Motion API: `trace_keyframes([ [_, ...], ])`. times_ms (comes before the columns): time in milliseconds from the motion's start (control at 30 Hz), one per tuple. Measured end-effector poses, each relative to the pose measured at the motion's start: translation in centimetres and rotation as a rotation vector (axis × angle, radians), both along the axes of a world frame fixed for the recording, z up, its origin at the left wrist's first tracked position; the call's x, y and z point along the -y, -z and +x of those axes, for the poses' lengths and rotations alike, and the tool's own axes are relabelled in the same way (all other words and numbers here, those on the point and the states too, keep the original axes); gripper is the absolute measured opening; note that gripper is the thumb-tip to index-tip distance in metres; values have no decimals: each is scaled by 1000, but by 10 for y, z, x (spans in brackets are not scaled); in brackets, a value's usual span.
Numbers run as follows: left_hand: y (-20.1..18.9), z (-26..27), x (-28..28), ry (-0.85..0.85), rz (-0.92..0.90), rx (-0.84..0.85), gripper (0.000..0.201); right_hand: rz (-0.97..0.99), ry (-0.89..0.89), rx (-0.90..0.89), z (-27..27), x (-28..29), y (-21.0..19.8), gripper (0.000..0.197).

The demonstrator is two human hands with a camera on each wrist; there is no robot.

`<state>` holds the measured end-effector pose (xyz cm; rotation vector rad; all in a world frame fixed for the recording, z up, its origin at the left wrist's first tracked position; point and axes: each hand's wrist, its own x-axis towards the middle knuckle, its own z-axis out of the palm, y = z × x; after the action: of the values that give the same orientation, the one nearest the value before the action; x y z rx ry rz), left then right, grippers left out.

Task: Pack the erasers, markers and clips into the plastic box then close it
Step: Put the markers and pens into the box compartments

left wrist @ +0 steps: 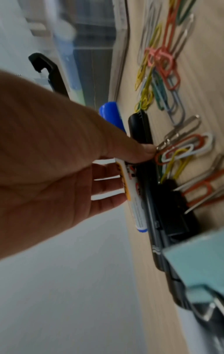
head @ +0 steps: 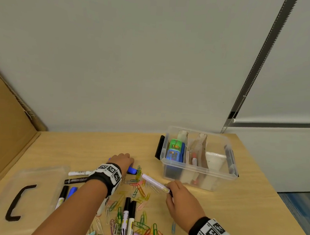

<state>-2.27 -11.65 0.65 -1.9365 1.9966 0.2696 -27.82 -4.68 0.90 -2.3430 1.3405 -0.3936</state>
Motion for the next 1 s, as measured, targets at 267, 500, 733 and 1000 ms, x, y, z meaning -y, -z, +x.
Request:
trace_keyframes([
  [267, -17, -1, -11, 2, -45, -52, 32, -234, 289, 459, -29, 37, -63, 27],
  [500, -29, 4, -55, -63, -412, -433, 35, -222, 400, -129, -43, 78, -91, 36],
  [733, -32, -2, -74, 14, -527, -557, 35, -14, 319, -496, -18, 117, -91, 37],
  [1000, -35, -7, -83, 52, -551, -597, 37, -90, 323, -468, -14, 113, -94, 27],
])
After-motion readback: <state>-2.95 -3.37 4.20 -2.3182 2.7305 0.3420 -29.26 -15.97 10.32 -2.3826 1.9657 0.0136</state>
